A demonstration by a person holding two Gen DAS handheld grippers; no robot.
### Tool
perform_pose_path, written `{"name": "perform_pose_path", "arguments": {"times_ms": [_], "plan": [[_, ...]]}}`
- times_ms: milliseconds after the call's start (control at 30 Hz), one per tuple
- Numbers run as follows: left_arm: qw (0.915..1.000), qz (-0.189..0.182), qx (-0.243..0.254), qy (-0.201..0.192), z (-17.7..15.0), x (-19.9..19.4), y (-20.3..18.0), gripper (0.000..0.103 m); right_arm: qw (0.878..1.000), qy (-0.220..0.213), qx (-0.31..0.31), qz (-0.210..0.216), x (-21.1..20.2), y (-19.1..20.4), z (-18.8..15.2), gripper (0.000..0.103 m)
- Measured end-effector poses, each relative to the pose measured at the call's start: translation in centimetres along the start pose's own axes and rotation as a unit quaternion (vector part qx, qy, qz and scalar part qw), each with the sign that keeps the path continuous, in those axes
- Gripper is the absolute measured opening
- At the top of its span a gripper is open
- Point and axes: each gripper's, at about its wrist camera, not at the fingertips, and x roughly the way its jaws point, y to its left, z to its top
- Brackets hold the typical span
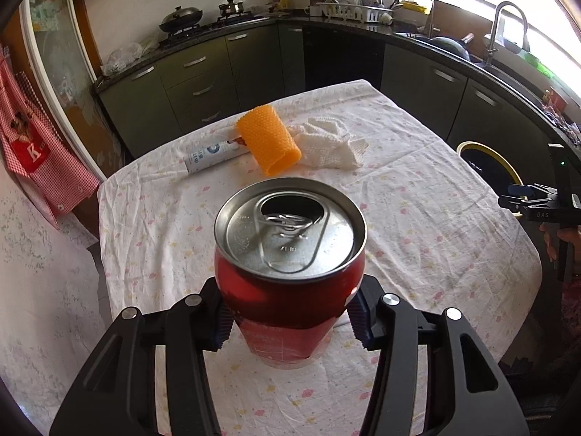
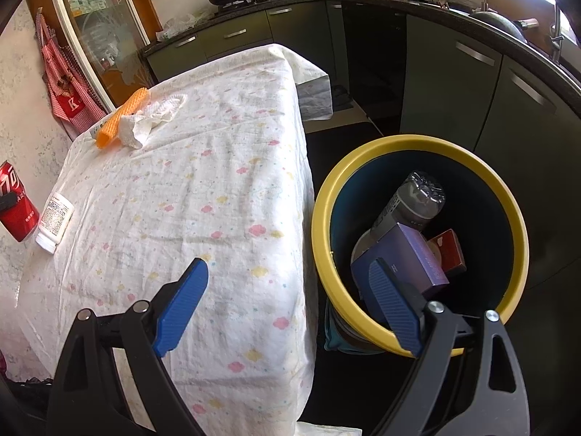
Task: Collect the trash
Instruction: 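Carry the cola can over the bin and open the left gripper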
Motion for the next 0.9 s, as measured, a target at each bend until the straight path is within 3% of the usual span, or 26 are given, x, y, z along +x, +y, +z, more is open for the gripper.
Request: {"name": "perform_pose_path", "arguments": {"times_ms": [167, 400, 767, 900], "plan": [[0.999, -0.02, 0.033, -0.025, 2.0, -1.4, -2.5, 0.051, 1.0, -0.011, 0.008, -0.007, -0.9, -0.9, -0.2, 0.086], [0.9907, -0.09, 0.094, -0.038, 5.6, 0.3, -9.4, 0.051, 0.998, -0.031, 0.035, -0.04, -3.7, -4.1, -1.1, 0.086], [0.9515, -0.23, 0.201, -0.034, 12.0, 5.5, -26.3, 0.051, 0.989, -0.049, 0.108, -0.087, -7.3, -10.7, -4.6, 0.086], [0.9431, -0.25, 0.218, -0.022, 13.9, 8.3, -32.1, 0.052, 0.986, -0.05, 0.127, -0.091, -7.7, -12.3, -5.6, 0.086]]}}
